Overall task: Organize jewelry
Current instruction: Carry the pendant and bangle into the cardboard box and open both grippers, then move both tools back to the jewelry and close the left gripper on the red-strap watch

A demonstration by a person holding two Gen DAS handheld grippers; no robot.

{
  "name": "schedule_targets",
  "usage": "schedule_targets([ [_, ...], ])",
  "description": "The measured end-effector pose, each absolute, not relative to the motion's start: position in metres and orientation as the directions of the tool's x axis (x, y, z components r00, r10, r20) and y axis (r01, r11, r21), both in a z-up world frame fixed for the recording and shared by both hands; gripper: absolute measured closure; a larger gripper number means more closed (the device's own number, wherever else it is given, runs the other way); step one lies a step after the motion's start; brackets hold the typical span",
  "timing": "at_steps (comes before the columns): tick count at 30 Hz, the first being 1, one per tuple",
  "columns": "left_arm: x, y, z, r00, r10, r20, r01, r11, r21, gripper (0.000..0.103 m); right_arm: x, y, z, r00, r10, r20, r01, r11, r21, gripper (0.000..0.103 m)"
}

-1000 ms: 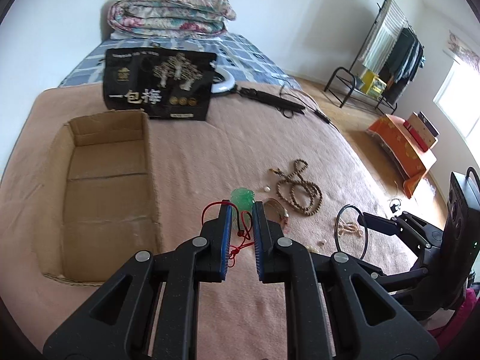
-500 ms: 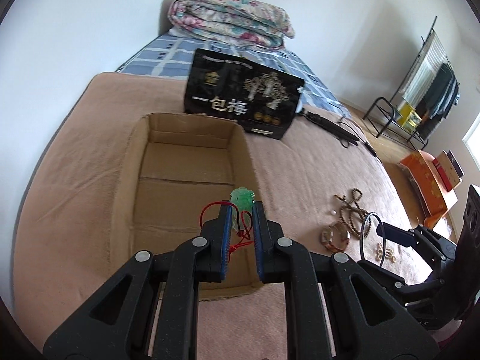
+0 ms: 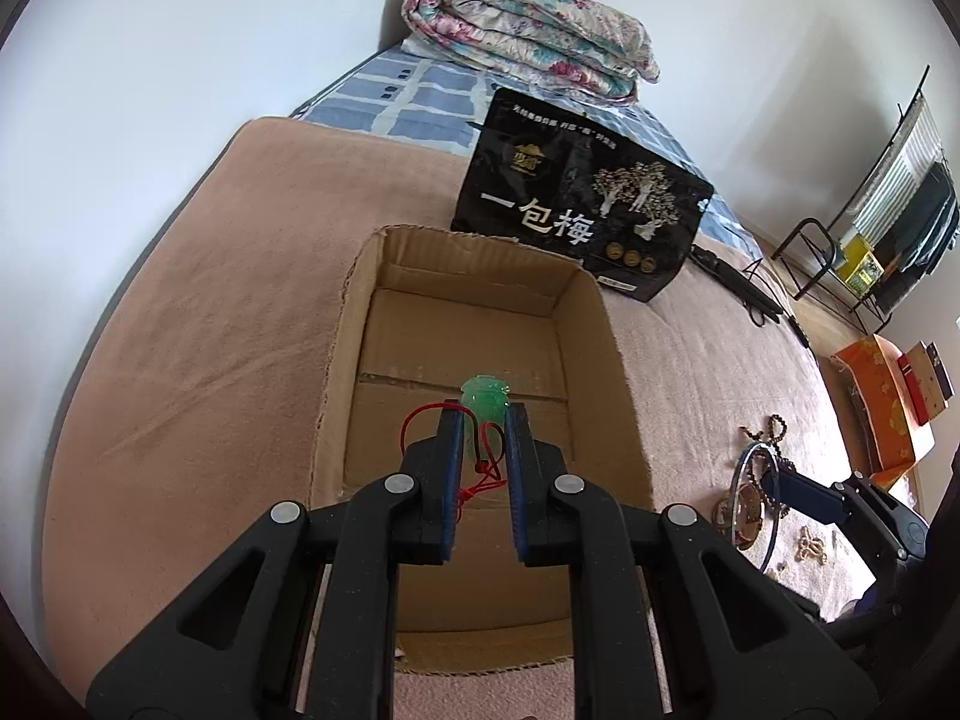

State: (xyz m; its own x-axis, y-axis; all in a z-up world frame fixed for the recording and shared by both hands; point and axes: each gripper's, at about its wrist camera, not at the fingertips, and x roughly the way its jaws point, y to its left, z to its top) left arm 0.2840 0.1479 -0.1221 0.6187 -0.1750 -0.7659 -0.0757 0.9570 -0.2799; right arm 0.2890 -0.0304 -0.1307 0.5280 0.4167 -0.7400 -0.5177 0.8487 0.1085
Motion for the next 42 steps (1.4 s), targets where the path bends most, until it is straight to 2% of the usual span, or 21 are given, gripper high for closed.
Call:
schedule_targets([
  [10,0.286,0.152,-0.123,0.617,-0.167,-0.769,-0.080,0.959,-0.272,0.091,0.300,0.006,-0.155,0.477,0.461,-0.748,-0.566,0.812,0.139,0.027],
  [11,0.286,0.152,-0.123,0.615,-0.163,-0.771,-0.079,0.960,-0.267,0.087,0.300,0.008,-0.156,0.479,0.459,-0.749,-0.567,0.813,0.136,0.019],
  [12,0.285,0.152,-0.123,0.616,-0.159,-0.771,-0.078,0.963,-0.260,0.080,0.301,0.010,-0.156,0.483,0.448,-0.752,-0.563,0.817,0.125,0.016],
  [15,0.283,0.151,-0.120,0.624,-0.143,-0.768,-0.080,0.966,-0.245,0.064,0.299,0.010,-0.155,0.495,0.444,-0.747,-0.566,0.817,0.111,0.016],
  [42,0.259,0.118,-0.084,0.671,-0.160,-0.724,-0.011,0.974,-0.226,0.064,0.275,-0.045,-0.125,0.565,0.401,-0.721,-0.518,0.853,0.069,0.016],
])
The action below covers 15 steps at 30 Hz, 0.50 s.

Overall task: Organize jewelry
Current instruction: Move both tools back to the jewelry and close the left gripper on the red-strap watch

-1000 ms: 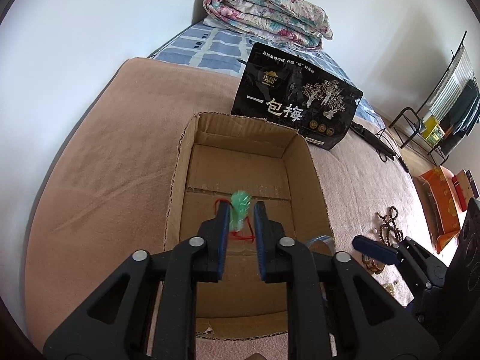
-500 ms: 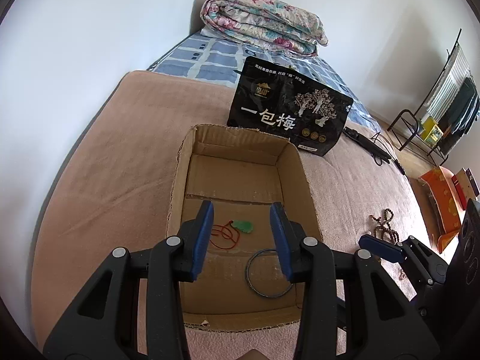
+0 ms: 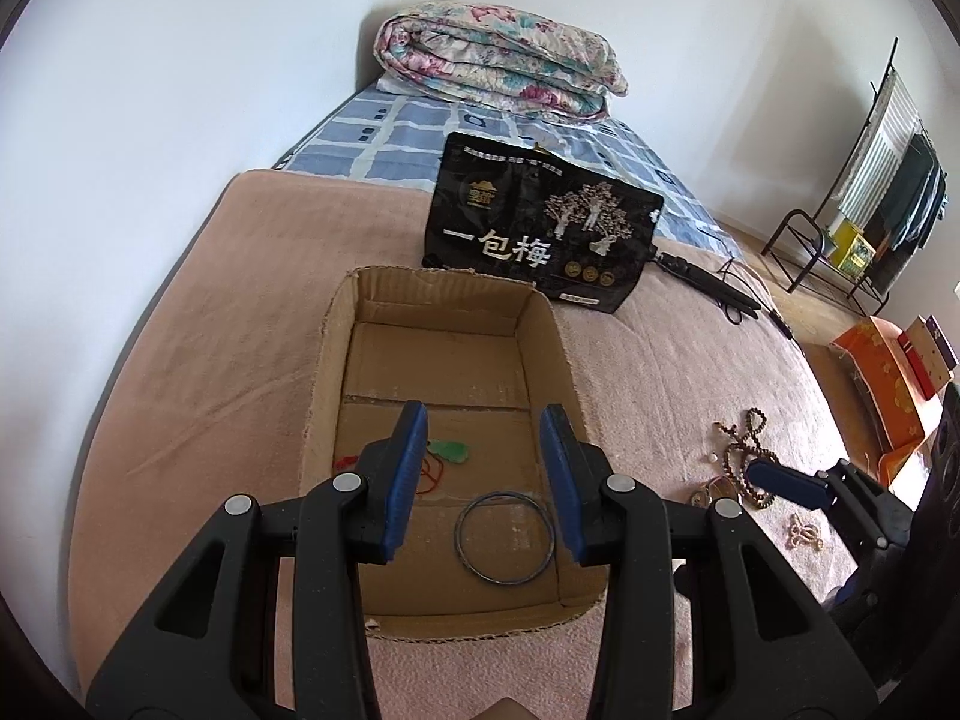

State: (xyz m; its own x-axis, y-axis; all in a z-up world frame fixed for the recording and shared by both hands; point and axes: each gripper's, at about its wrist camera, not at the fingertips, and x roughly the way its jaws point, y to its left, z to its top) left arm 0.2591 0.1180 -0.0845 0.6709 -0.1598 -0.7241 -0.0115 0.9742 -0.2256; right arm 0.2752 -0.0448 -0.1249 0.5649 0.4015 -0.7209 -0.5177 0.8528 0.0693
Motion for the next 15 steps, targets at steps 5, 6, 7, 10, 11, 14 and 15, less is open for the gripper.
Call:
schedule_targets([
  [5,0.257,0.098,-0.079,0.670,-0.186,-0.718,0.030,0.974,-0.224,0.064,0.272,-0.069,-0.116,0.596,0.372,-0.712,-0.485,0.873,0.050,0.016],
  [6,0.257,0.094,-0.078,0.670,-0.191,-0.717,0.038,0.974,-0.225,0.064,0.272,-0.076,-0.114,0.602,0.364,-0.711,-0.475,0.879,0.047,0.016],
  [7,0.257,0.090,-0.077,0.669,-0.197,-0.717,0.044,0.973,-0.226,0.064,0.271,-0.082,-0.113,0.606,0.358,-0.710,-0.467,0.883,0.046,0.016],
  [10,0.257,0.078,-0.076,0.663,-0.219,-0.716,0.067,0.970,-0.235,0.064,0.270,-0.098,-0.110,0.619,0.337,-0.709,-0.441,0.897,0.041,0.016],
  [11,0.257,0.073,-0.076,0.661,-0.223,-0.717,0.075,0.970,-0.233,0.064,0.270,-0.105,-0.108,0.624,0.329,-0.708,-0.431,0.902,0.039,0.016],
  [14,0.255,0.060,-0.076,0.655,-0.238,-0.718,0.098,0.968,-0.231,0.064,0.269,-0.122,-0.105,0.638,0.307,-0.706,-0.406,0.913,0.030,0.016],
  [15,0.255,0.054,-0.076,0.652,-0.245,-0.718,0.107,0.967,-0.232,0.064,0.269,-0.128,-0.103,0.642,0.299,-0.706,-0.396,0.918,0.028,0.016],
])
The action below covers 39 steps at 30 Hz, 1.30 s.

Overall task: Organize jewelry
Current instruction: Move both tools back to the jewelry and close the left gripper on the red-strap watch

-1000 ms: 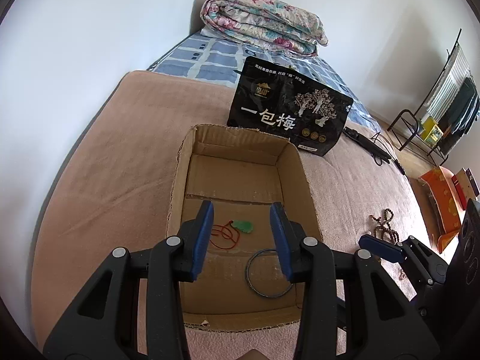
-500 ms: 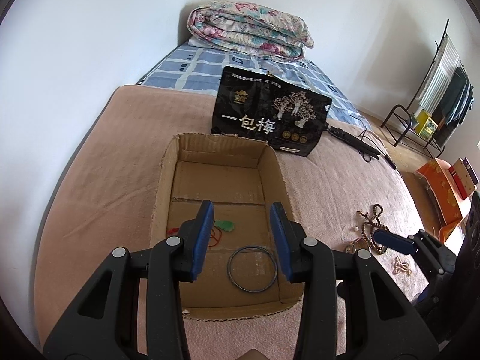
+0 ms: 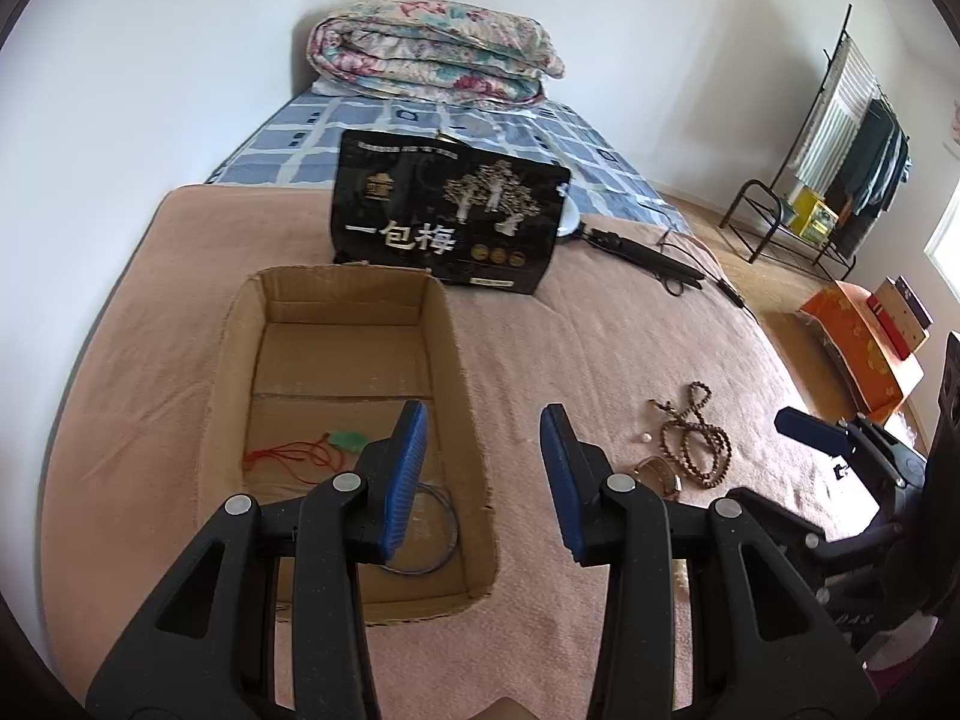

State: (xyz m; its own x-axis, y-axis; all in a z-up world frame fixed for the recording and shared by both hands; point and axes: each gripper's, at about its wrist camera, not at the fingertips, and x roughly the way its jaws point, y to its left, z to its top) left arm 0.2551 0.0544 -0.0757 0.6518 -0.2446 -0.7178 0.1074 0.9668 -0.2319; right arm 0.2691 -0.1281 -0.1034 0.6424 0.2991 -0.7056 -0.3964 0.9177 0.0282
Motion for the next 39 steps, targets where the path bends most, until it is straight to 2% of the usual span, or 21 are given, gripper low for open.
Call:
schedule_targets([
  [11,0.251,-0.001,-0.091,0.585,-0.314,-0.748,0.199,0.949,-0.243,0.064,0.276,-0.203,-0.104,0.666,0.208,-0.716,-0.263,0.964,0.035,0.016],
  [22,0.259,-0.050,-0.129,0.473,-0.374,-0.798,0.228,0.927,-0.298,0.064,0.296,-0.264,-0.133,0.612,0.130,-0.780,-0.135,0.989,0.058,0.016],
  [24,0.264,-0.055,-0.136,0.453,-0.387,-0.803,0.215,0.922,-0.323,0.064,0.300,-0.274,-0.139,0.599,0.124,-0.791,-0.119,0.991,0.066,0.014],
  [25,0.265,-0.057,-0.139,0.445,-0.393,-0.804,0.210,0.919,-0.333,0.064,0.302,-0.279,-0.144,0.589,0.125,-0.798,-0.113,0.991,0.072,0.010],
  [39,0.283,-0.092,-0.181,0.372,-0.371,-0.851,0.217,0.926,-0.308,0.064,0.342,-0.294,-0.203,0.469,0.106,-0.877,-0.094,0.993,0.070,0.007],
])
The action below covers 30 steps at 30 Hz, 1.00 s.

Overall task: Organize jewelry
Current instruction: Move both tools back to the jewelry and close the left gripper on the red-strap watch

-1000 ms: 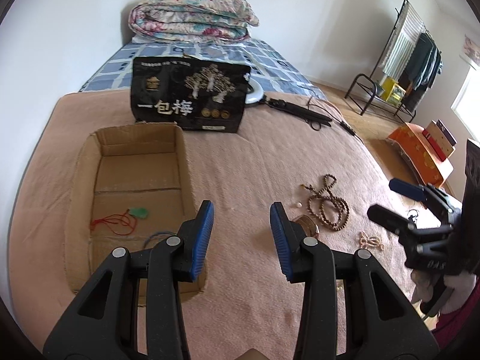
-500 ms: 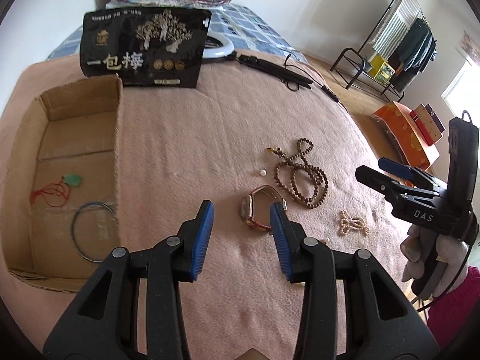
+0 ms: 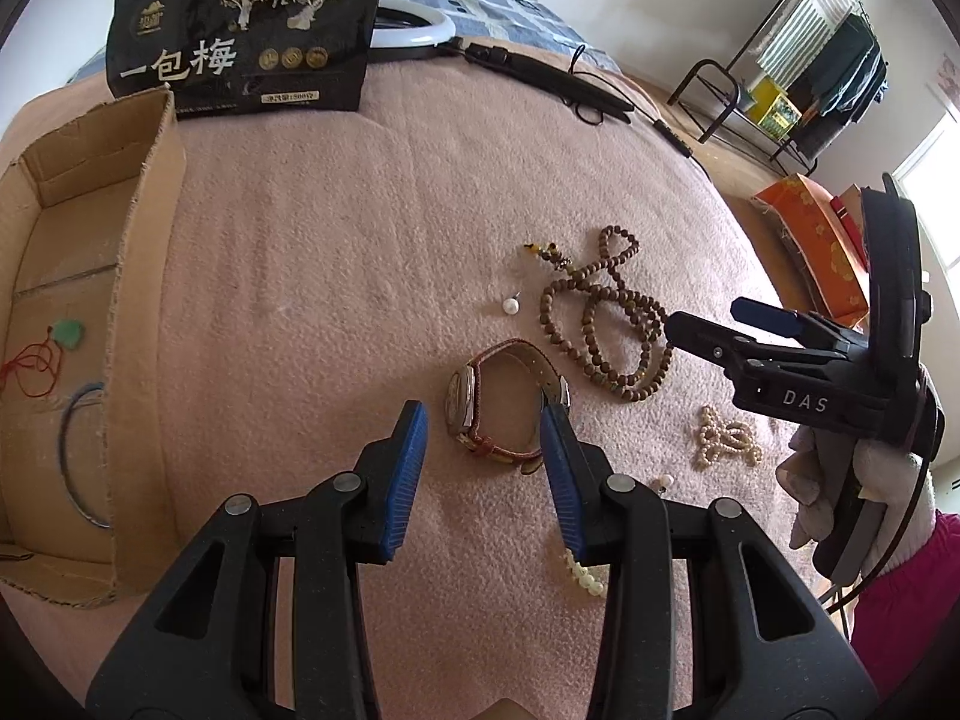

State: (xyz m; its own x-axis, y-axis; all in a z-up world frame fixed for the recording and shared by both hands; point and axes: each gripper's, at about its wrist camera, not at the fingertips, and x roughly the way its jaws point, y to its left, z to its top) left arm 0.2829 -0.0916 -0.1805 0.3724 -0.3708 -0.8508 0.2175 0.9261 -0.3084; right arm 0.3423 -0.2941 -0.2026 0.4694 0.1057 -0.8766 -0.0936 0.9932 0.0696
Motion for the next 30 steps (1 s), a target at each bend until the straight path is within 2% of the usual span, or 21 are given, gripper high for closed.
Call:
schedule_targets([
  [10,0.293,-0.105,-0.200,0.350,-0.335,-0.875,0.219,0.937,-0.271,0.064,0.352,-0.292,-0.220,0.444,0.088,-0.891,-0.104,0.993,0.046,0.008],
  [13,0.296,-0.105,-0.206,0.343,-0.325,-0.882,0.212,0.941,-0.264,0.064,0.356,-0.291,-0.226,0.432,0.084,-0.898,-0.109,0.993,0.040,0.014],
  [24,0.302,-0.106,-0.218,0.326,-0.315,-0.891,0.202,0.944,-0.259,0.064,0.370,-0.278,-0.236,0.427,0.055,-0.902,-0.131,0.991,-0.001,0.016],
  [25,0.302,-0.106,-0.218,0.327,-0.314,-0.891,0.204,0.944,-0.258,0.065,0.371,-0.277,-0.238,0.426,0.052,-0.903,-0.132,0.991,-0.006,0.016],
  [27,0.302,-0.106,-0.219,0.331,-0.298,-0.895,0.204,0.949,-0.241,0.074,0.372,-0.276,-0.238,0.431,0.053,-0.901,-0.130,0.992,-0.004,0.019],
  [30,0.302,-0.106,-0.220,0.334,-0.291,-0.896,0.205,0.951,-0.232,0.083,0.373,-0.274,-0.239,0.435,0.062,-0.898,-0.143,0.990,-0.001,0.028],
])
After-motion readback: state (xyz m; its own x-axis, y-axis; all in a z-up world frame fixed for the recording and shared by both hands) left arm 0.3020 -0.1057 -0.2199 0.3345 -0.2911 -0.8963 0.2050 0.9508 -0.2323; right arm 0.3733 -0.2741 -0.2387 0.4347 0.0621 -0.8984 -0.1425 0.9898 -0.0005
